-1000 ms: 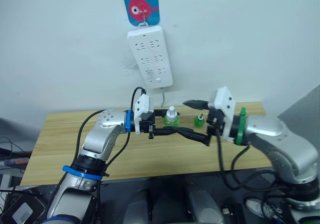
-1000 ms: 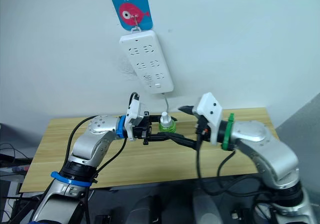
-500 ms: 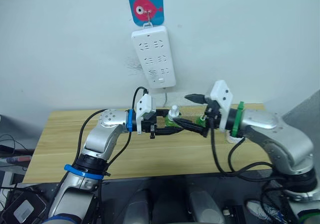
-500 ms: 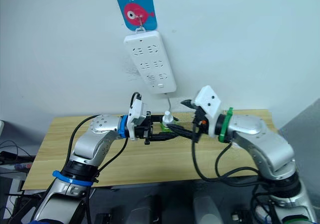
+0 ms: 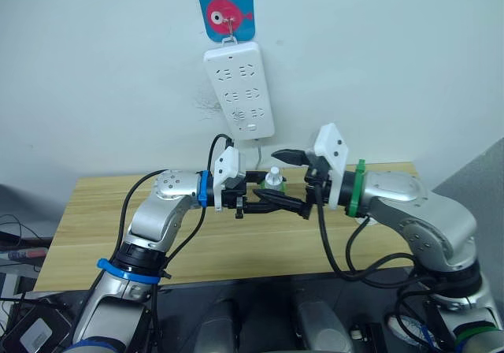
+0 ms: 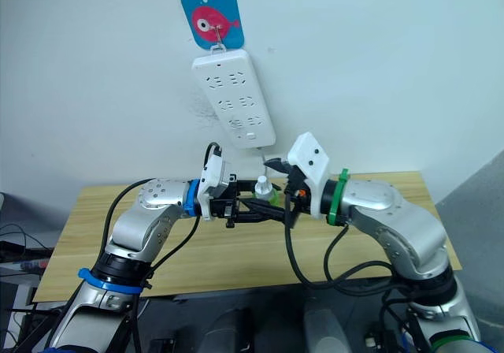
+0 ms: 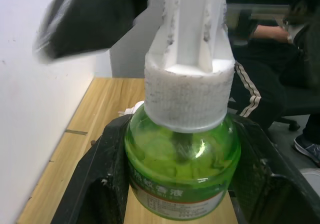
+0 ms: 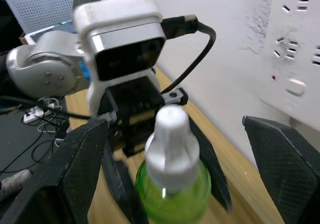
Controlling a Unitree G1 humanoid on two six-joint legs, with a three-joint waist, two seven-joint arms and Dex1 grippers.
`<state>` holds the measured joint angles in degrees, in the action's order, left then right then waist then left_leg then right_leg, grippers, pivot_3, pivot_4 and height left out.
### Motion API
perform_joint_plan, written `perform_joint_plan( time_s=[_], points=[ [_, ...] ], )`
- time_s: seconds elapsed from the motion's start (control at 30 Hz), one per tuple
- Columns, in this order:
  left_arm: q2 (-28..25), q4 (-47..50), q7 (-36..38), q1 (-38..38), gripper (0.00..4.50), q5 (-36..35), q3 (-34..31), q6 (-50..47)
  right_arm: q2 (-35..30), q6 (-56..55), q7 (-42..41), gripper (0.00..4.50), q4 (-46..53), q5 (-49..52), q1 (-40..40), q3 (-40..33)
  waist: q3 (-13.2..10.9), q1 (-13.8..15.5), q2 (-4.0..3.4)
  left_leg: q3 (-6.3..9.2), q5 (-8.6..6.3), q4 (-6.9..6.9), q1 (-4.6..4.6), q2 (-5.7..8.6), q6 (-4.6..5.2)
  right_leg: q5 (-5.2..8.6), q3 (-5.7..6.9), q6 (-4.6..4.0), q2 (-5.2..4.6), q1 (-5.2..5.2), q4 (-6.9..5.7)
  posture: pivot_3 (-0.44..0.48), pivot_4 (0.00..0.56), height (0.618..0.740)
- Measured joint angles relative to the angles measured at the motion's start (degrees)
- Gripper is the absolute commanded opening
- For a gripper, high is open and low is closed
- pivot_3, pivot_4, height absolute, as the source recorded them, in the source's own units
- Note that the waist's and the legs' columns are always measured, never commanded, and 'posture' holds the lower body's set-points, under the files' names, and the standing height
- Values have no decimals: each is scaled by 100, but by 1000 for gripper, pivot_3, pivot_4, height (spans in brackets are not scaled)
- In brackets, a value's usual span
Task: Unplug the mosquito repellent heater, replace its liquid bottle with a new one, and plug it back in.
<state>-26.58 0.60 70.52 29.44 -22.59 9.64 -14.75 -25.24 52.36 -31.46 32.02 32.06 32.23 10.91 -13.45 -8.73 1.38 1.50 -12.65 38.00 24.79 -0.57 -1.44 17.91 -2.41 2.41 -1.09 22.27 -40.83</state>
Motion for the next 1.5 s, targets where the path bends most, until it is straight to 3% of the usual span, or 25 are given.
perform_joint_plan(
  time_s=[0.23,0.43,0.53,0.83,0.93,1.27,1.5],
  points=[
    [5,32,-84,-2,2281,6,1,-44,-396,-73,-213,4500,-121,-27,-6,-188,0,39,0,1,0,0,0,-4,0,0,1,0,-2,0,0,-224,167,740],
    [-14,127,-106,-61,2281,-1,1,-86,-1525,335,-769,4500,59,546,-382,-1019,0,62,0,-5,0,0,-1,-3,1,0,1,0,-2,-2,2,-229,170,740],
    [-13,129,-103,-71,2281,-1,3,-88,-1658,454,-941,4500,171,816,-393,-1135,0,36,-1,-7,0,0,-2,-13,1,0,1,0,4,0,1,-229,170,740],
    [-13,157,-100,-77,2281,0,7,-89,-806,718,-523,4500,290,1426,215,-884,1,29,-1,-4,0,0,0,-6,1,0,-1,0,4,0,1,-223,169,740],
    [-14,176,-101,-87,2281,0,10,-90,-694,714,-439,3903,231,1413,285,-709,1,58,0,-3,0,0,0,-4,1,0,0,0,2,-1,2,-218,169,740],
    [-17,210,-106,-193,2281,3,21,-95,-657,663,-367,245,134,1331,285,-581,1,58,-1,-3,0,1,0,-6,1,0,-1,0,2,0,1,-220,170,740],
    [-89,217,-119,-226,2281,68,76,-99,-616,684,-328,238,145,1709,430,-896,1,56,-1,-3,0,0,0,-7,1,0,0,0,2,0,1,-225,176,740]
  ],
)
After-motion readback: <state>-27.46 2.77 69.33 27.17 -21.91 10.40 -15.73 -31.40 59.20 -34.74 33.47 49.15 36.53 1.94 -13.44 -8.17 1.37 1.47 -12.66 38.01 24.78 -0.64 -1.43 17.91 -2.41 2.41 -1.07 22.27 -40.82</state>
